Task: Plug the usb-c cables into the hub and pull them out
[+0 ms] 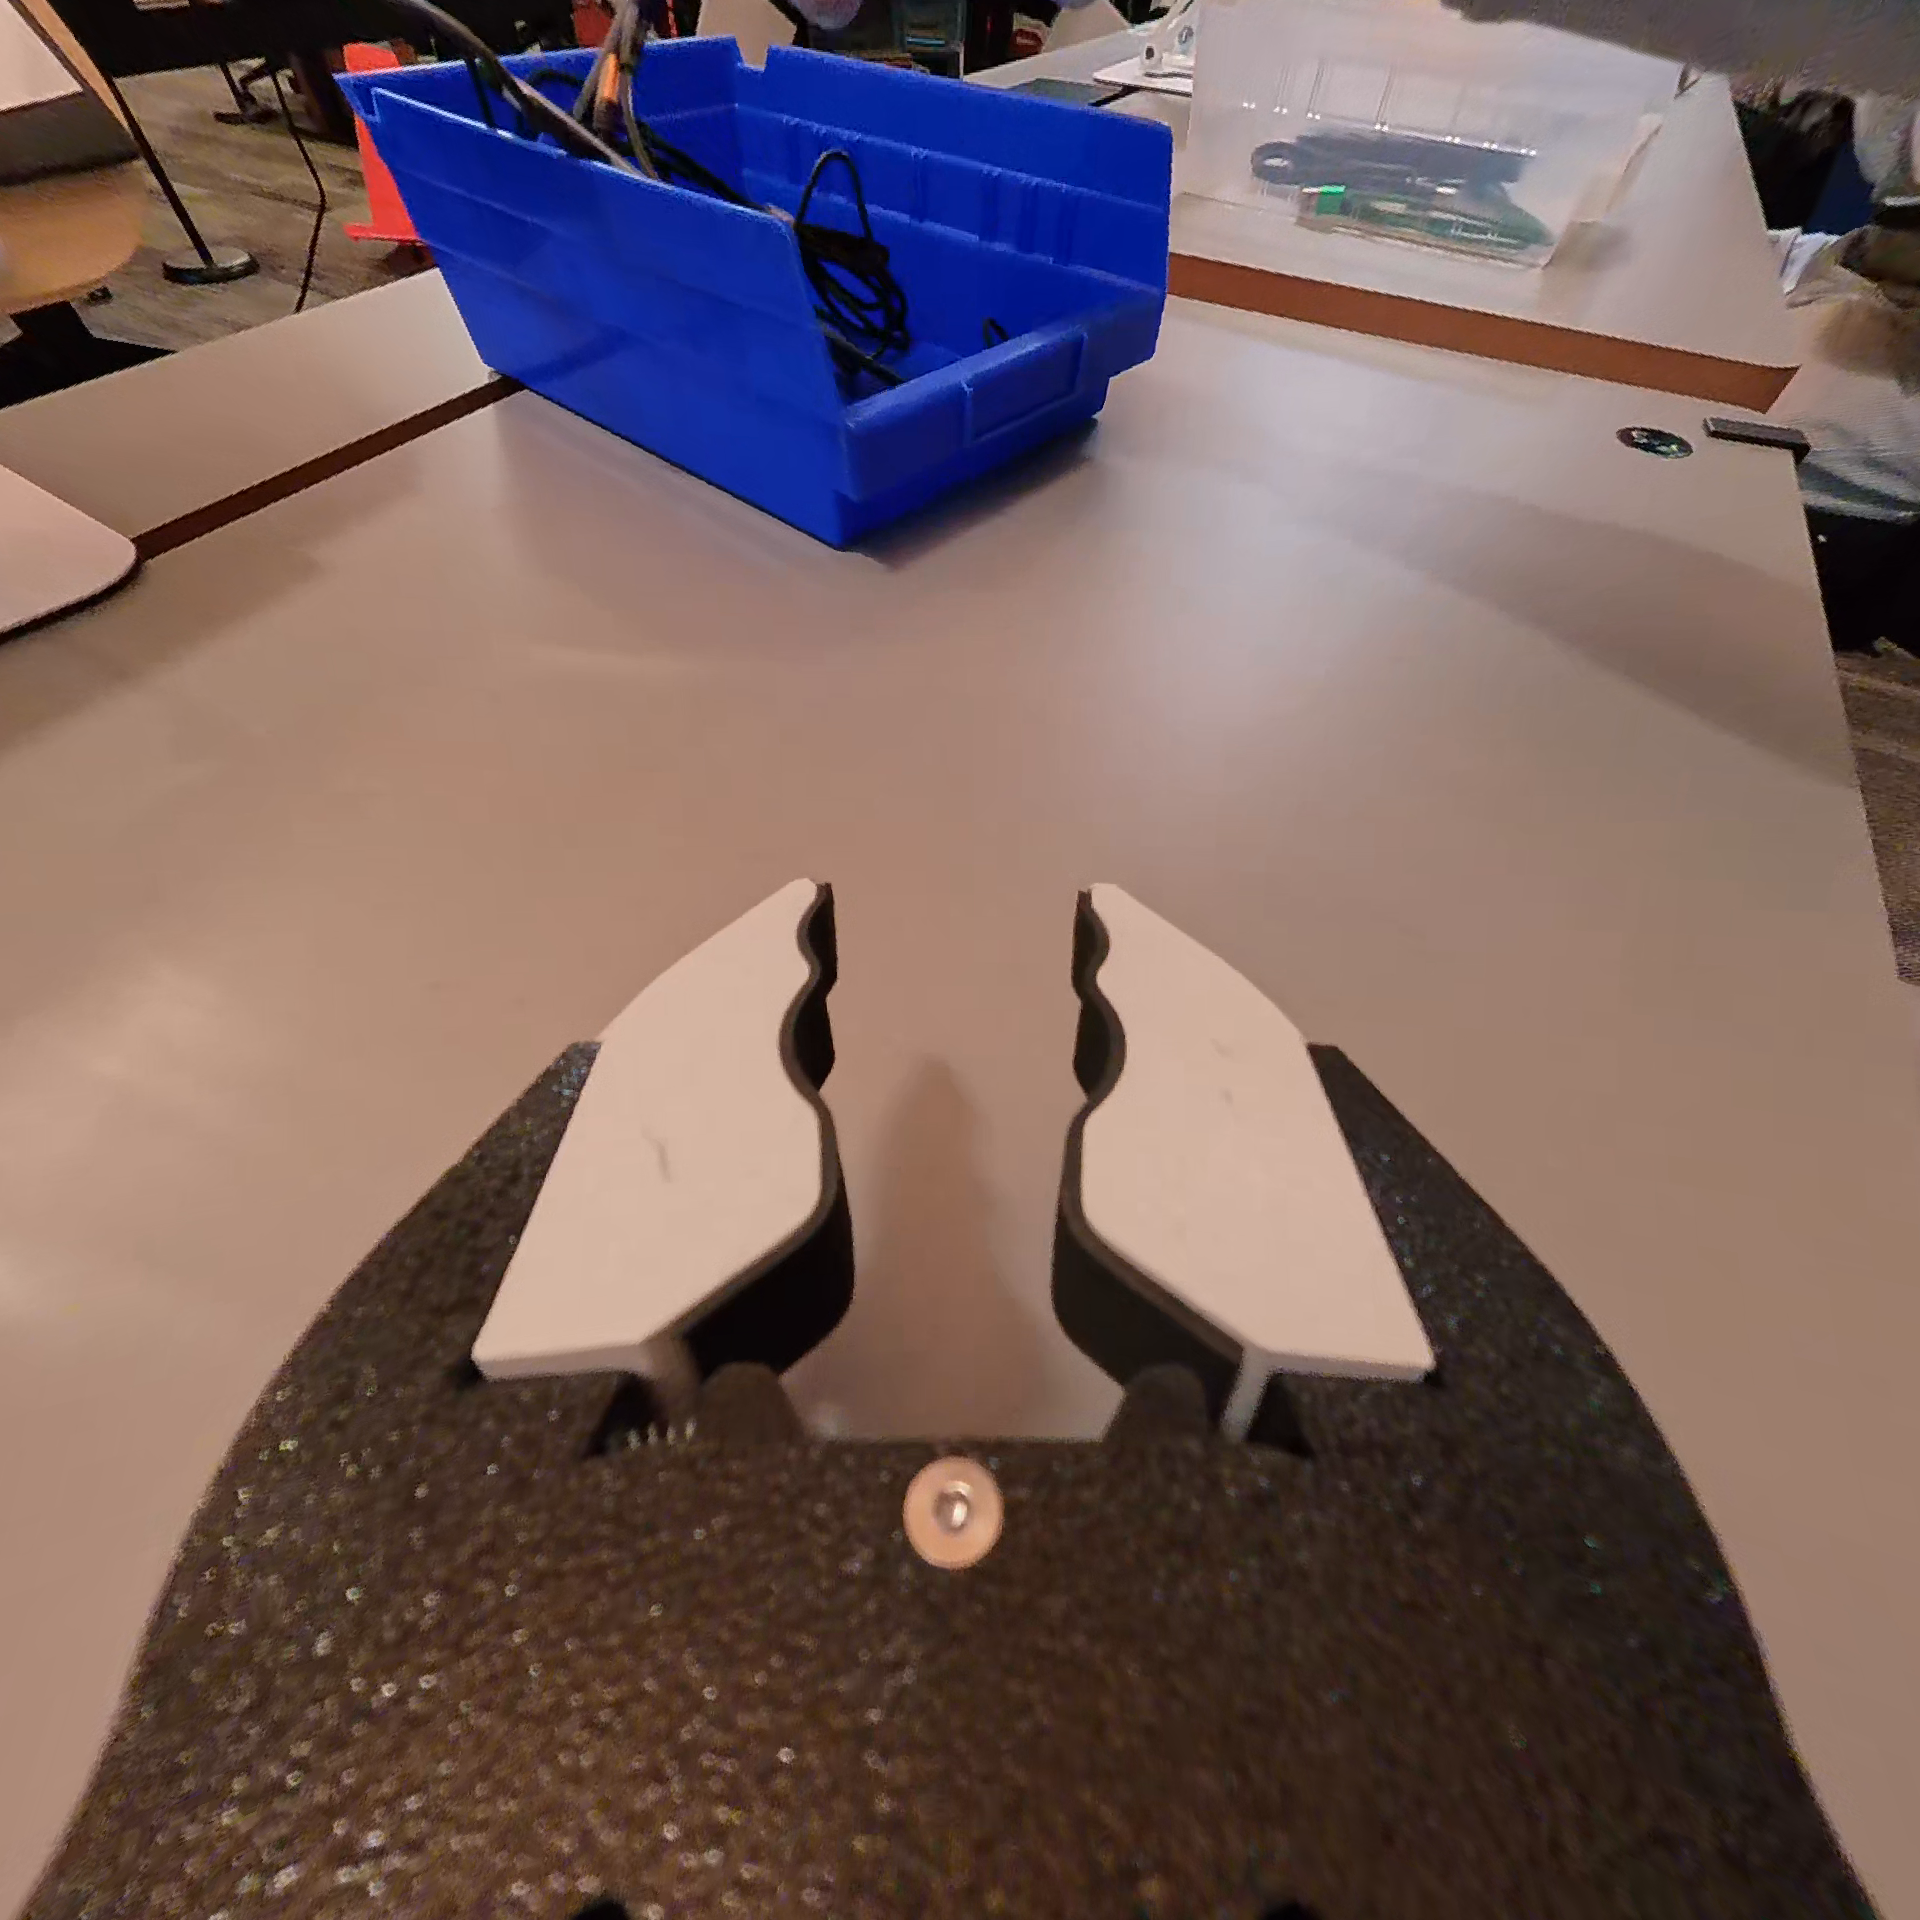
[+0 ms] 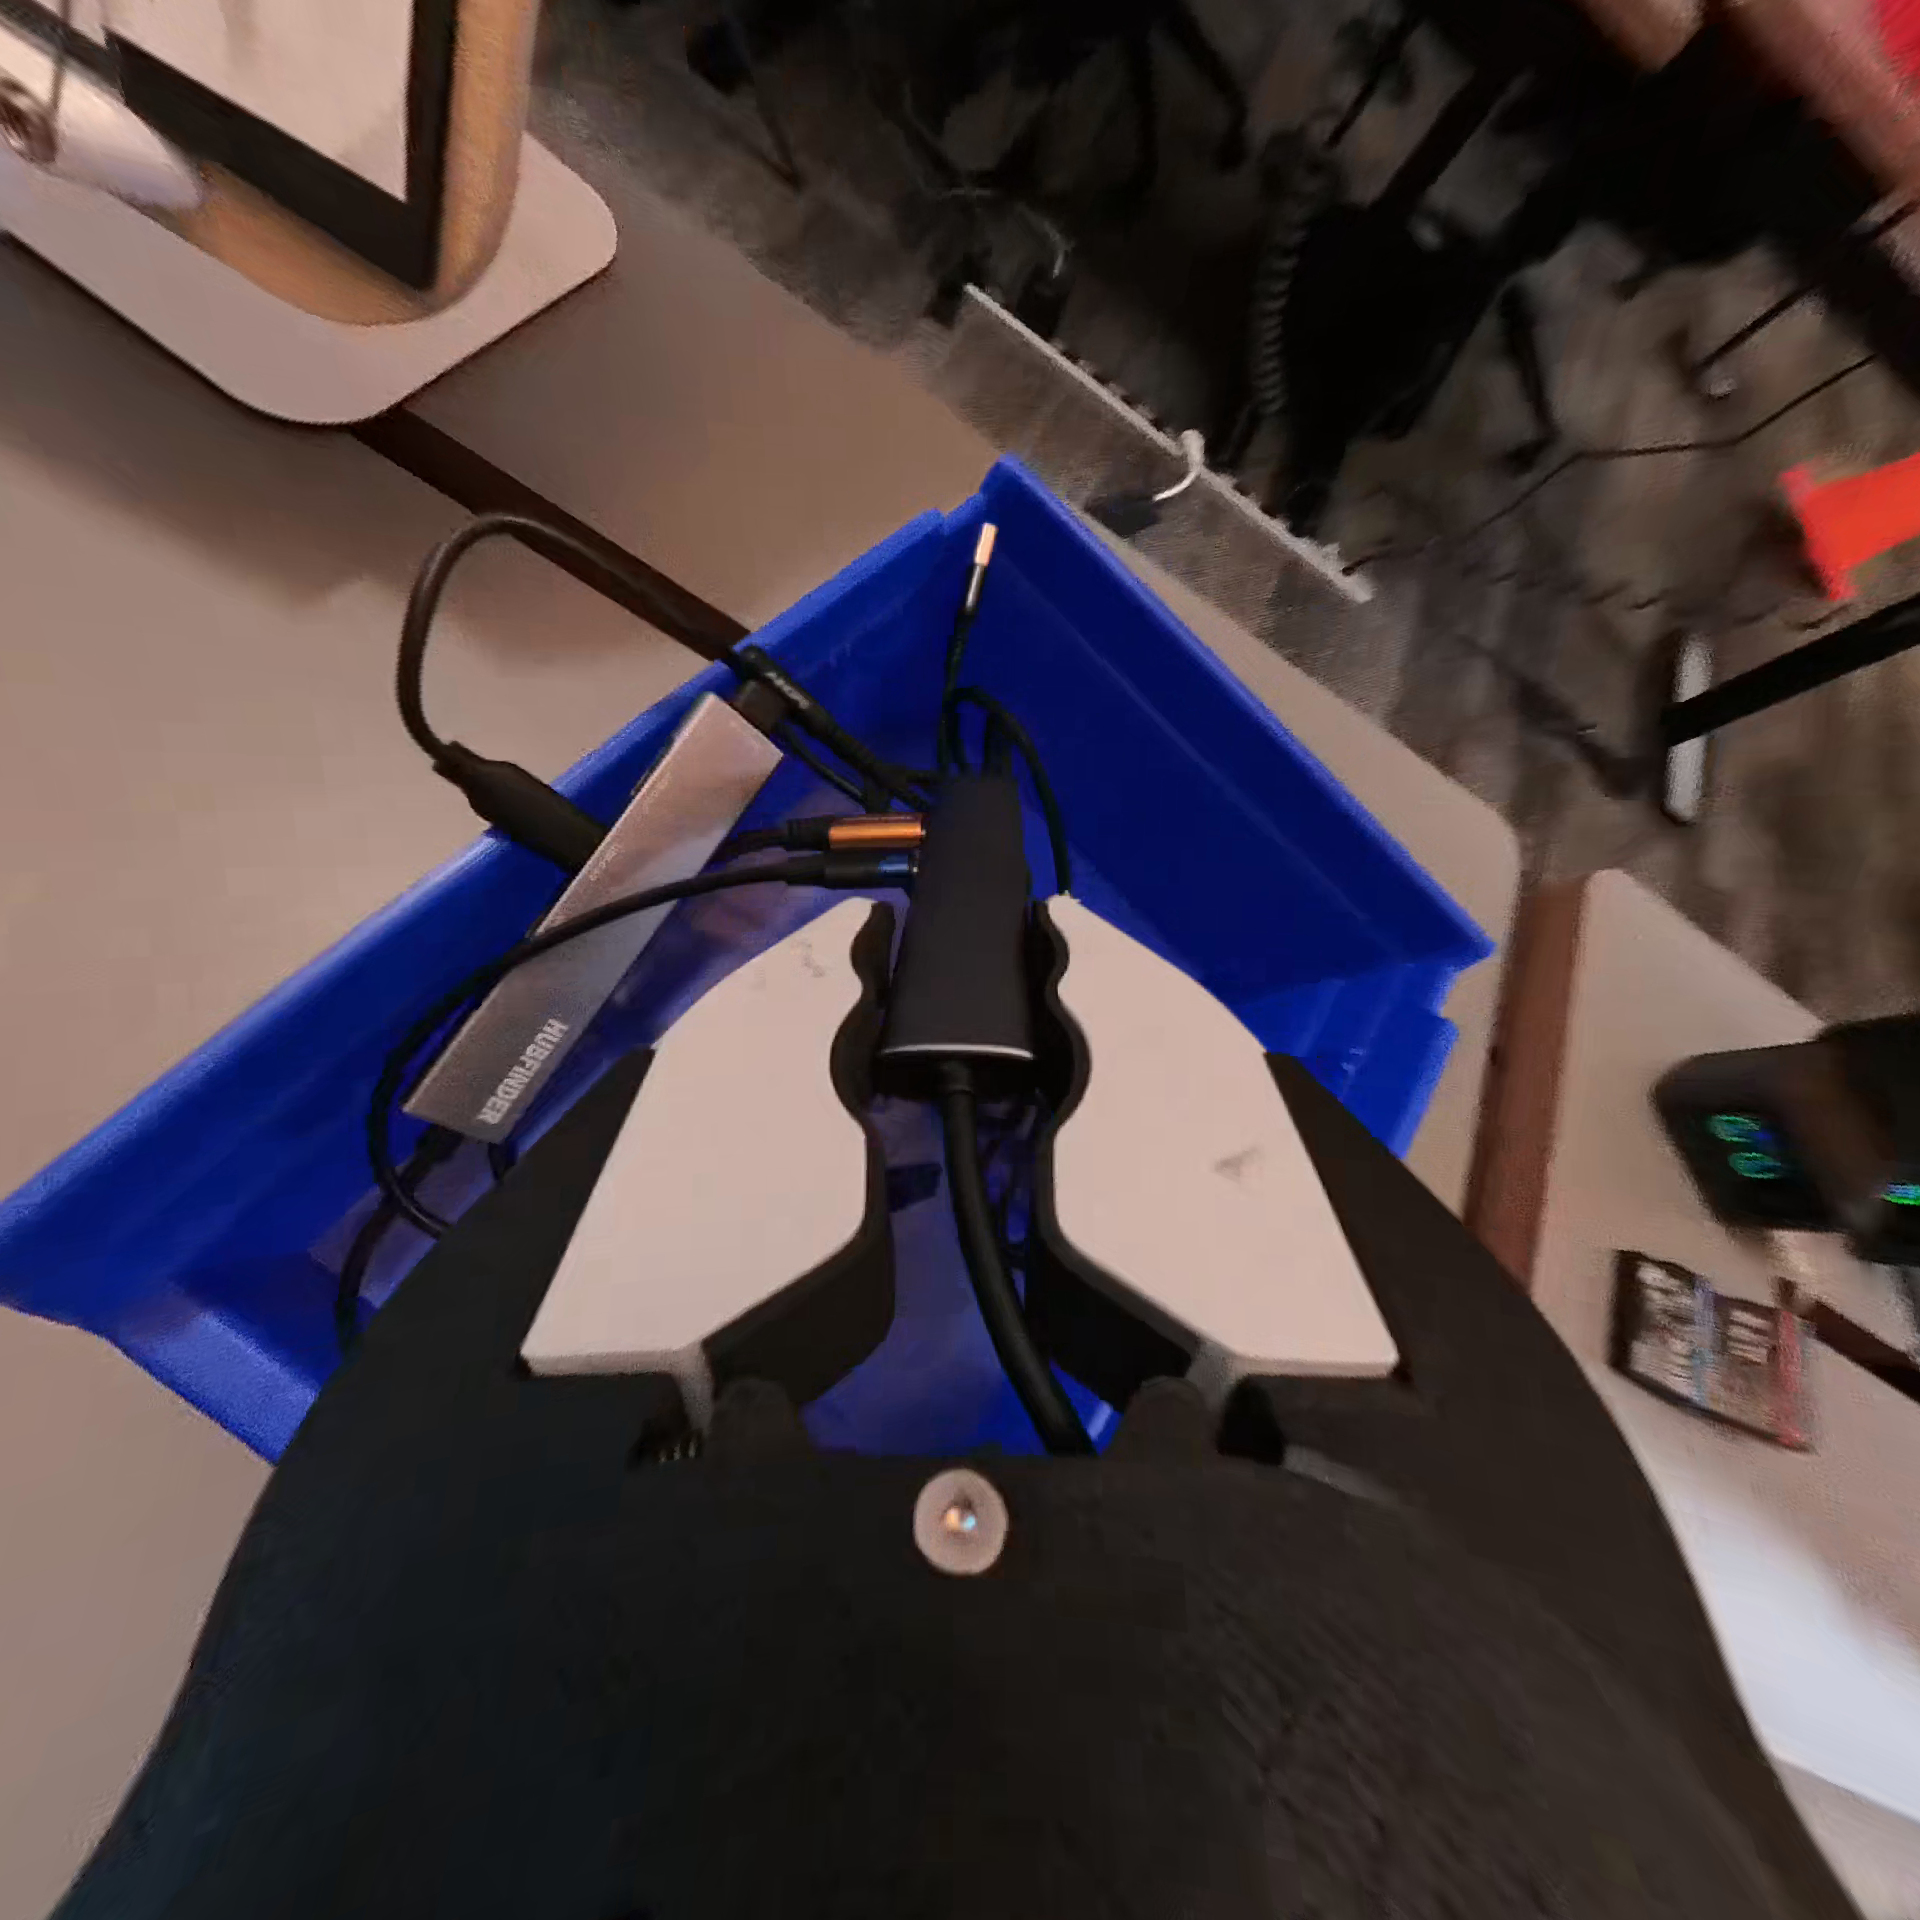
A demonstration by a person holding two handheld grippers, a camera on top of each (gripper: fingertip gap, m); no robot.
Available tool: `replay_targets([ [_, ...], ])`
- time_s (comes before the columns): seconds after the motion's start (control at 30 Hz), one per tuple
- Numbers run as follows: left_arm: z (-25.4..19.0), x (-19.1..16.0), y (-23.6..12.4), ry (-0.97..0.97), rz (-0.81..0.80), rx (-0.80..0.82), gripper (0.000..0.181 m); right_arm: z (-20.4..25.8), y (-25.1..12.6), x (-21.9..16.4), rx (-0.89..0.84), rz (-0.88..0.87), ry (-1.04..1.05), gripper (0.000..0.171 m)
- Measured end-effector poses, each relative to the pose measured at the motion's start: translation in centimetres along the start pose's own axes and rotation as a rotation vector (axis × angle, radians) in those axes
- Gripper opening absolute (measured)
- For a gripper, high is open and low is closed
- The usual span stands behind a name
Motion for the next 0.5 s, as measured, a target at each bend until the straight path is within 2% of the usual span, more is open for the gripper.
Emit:
replay_targets([
  [0.07, 0.0, 0.0, 0.1, -0.001, 0.008, -0.001, 0.043, -0.6, 1.5, -0.8, 0.068, 0.042, 0.037, 0.026],
  [0.1, 0.0, 0.0, 0.1, 0.0, 0.012, -0.001, 0.043, -0.8, 2.1, -1.3, 0.05, 0.087, 0.01, 0.026],
  [0.2, -0.1, 0.0, 0.2, 0.013, 0.023, -0.002, 0.043, -0.8, 3.9, -3.2, -0.115, 0.304, -0.259, 0.026],
  [0.27, -0.2, 0.0, 0.3, 0.019, 0.027, -0.001, 0.043, 0.0, 4.7, -4.7, -0.116, 0.45, -0.409, 0.027],
  [0.33, -0.2, 0.0, 0.3, 0.016, 0.029, -0.002, 0.043, 0.3, 4.7, -5.5, -0.135, 0.468, -0.489, 0.033],
  [0.4, -0.1, 0.0, 0.3, 0.006, 0.031, 0.002, 0.043, 0.2, 3.9, -5.6, -0.09, 0.454, -0.478, 0.043],
  [0.5, 0.0, 0.0, 0.3, 0.0, 0.028, 0.004, 0.043, -0.5, 0.9, -5.1, -0.028, 0.316, -0.44, 0.044],
])
Point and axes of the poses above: each gripper's, where its closed fingertips meet, y out along the fingers, x out of its top, z = x × y across the jaws, the point moved 10 cm from there along -y, back along the fingers, and after that the axes turned 5 degrees about y, right-handed, at the moved point
